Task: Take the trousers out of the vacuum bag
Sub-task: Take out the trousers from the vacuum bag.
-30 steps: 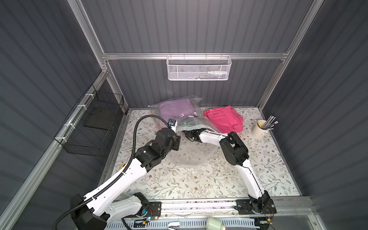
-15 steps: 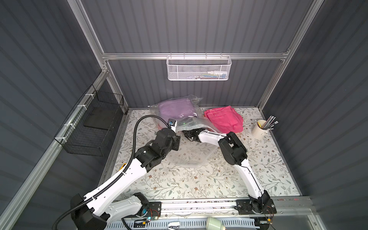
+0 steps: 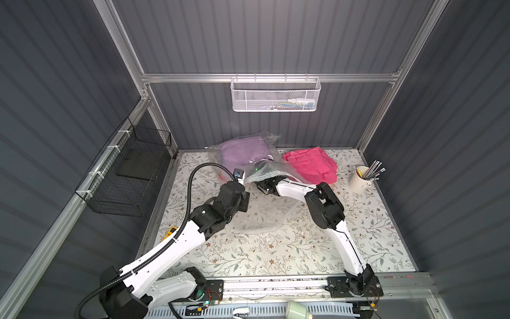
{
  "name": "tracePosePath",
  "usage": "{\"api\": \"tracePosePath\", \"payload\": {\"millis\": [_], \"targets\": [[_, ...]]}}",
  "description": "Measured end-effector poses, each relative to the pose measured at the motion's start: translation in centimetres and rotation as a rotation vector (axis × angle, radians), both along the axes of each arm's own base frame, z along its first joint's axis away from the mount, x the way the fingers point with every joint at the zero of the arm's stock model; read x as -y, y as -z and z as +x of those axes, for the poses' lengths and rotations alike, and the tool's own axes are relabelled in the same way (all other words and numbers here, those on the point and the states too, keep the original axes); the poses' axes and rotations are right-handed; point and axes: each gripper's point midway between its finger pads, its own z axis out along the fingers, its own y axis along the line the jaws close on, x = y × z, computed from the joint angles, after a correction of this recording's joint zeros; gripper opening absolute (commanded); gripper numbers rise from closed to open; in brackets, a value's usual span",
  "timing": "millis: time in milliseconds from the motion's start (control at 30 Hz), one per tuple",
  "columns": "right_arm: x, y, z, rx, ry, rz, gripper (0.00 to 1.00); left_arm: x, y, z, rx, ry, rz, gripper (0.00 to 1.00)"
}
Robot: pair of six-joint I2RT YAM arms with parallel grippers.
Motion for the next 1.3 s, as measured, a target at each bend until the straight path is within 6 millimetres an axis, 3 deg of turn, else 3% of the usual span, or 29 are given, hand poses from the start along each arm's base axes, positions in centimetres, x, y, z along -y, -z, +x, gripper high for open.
{"api": "tracePosePath", "payload": {"millis": [267,367,500,600,833,967,1067,1300], "targets": [[0.9,-7.0,-2.3,0.110,-0.030,0.023,0.35,-0.3,1.2,0.3,-0.012,-0.022,0.025,0.00],[0.0,-8.0,-3.7,0.131,-0.050,0.045,0.41,-0.5,1.1,0.4,-0.007,-0.037,0.028,0.00],[-1.5,-6.3,-5.7,0.099,-0.083,0.052,0.59,-0.8,1.1,0.5,-0.001,-0.050,0.035,0.00],[-2.1,-4.4,-6.2,0.067,-0.096,0.045,0.66,-0.8,1.1,0.5,0.001,-0.053,0.036,0.00],[-0.6,0.9,-4.5,-0.040,-0.042,0.018,0.67,-0.8,1.0,0.5,0.002,-0.053,0.035,0.00],[1.2,3.2,-3.1,-0.094,0.008,0.007,0.58,-0.9,0.8,0.4,0.007,-0.056,0.033,0.00],[1.8,3.8,-2.0,-0.107,0.034,0.015,0.57,-1.0,0.7,0.4,0.010,-0.058,0.033,0.00],[1.8,3.0,-0.7,-0.114,0.061,0.030,0.61,-1.0,0.4,0.5,0.014,-0.058,0.029,0.00]]}}
